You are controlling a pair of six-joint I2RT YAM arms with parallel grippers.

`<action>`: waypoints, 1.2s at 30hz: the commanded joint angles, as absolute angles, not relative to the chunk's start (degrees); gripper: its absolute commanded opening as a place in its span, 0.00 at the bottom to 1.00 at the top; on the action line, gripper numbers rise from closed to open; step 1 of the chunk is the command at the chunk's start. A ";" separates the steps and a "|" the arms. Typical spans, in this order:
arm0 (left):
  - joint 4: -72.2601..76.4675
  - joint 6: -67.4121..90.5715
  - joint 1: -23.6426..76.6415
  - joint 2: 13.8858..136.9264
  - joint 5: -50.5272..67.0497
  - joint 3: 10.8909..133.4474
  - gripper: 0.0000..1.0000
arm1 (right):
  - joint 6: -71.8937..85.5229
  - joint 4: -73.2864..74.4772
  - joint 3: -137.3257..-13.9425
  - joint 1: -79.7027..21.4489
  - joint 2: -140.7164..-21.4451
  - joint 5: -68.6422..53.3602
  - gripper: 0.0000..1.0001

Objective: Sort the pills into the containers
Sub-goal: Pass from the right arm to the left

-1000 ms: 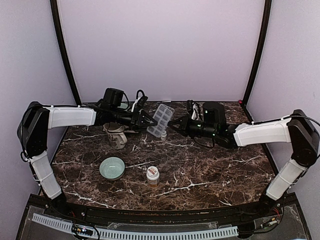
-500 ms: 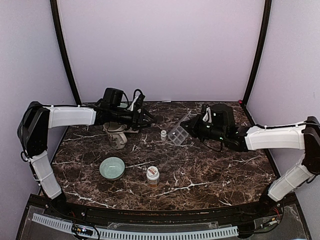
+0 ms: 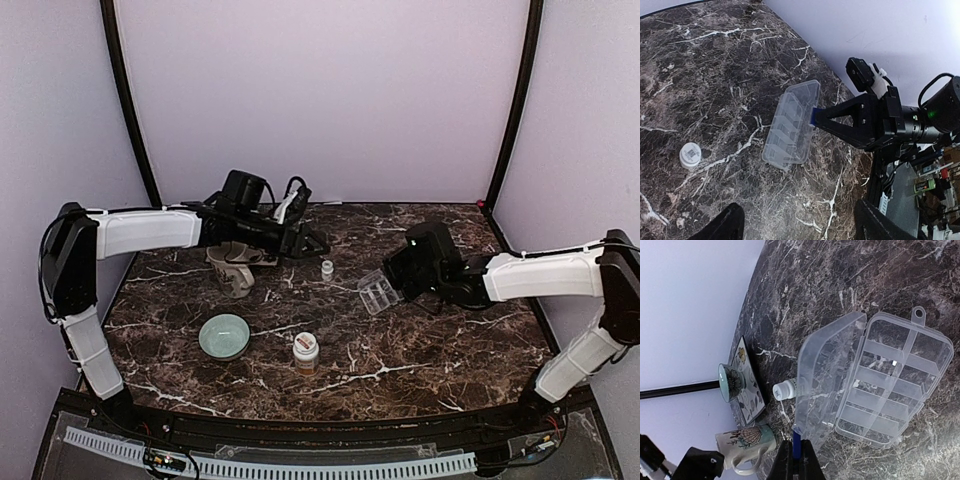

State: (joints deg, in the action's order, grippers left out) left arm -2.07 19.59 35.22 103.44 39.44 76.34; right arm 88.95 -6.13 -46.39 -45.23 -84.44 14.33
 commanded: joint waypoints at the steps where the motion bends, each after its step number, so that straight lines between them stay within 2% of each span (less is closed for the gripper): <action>1: -7.13 9.97 38.71 105.19 34.68 78.75 0.79 | 96.85 0.20 -51.04 -46.01 -87.68 18.99 0.00; 5: -4.50 6.10 39.80 105.64 32.18 76.59 0.84 | 99.77 2.13 -53.52 -46.26 -90.00 19.17 0.00; 8: -0.98 4.35 40.11 105.60 30.02 73.90 0.95 | 100.90 2.26 -55.03 -46.45 -90.83 19.33 0.00; 10: 1.06 3.06 40.61 105.75 28.85 72.94 0.98 | 101.20 2.35 -55.99 -46.58 -91.61 19.28 0.00; 17: 2.35 -0.57 42.63 108.31 23.20 74.46 0.99 | 102.20 3.25 -58.92 -47.53 -94.37 18.49 0.00; 36: 4.16 -5.99 45.21 113.04 16.69 78.30 0.99 | 103.24 0.97 -63.90 -49.41 -99.16 14.10 0.00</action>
